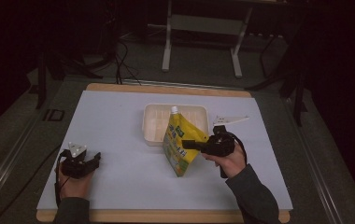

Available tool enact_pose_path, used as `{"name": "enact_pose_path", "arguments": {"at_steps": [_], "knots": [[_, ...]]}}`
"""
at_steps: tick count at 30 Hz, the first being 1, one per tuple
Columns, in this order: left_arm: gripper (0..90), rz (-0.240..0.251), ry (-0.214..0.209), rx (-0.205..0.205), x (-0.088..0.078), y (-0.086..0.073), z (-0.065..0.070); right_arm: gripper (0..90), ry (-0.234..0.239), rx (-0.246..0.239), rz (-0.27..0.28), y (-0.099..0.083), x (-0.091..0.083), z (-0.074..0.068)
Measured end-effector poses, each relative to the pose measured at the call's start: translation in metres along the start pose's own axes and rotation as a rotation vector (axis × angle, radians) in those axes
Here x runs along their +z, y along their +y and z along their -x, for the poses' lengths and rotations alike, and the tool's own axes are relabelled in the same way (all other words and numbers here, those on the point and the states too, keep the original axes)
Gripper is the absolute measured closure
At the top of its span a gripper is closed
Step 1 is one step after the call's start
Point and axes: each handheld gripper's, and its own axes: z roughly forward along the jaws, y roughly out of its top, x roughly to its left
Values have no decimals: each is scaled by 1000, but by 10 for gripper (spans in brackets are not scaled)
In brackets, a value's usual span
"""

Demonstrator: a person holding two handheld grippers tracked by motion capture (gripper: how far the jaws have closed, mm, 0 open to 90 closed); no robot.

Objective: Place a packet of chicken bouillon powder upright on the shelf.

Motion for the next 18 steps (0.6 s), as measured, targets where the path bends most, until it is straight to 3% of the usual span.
{"name": "enact_pose_path", "arguments": {"at_steps": [18], "knots": [[423, 0, -2, -1, 0, 0, 0, 900, 4, -15, 36, 12, 20, -6]]}}
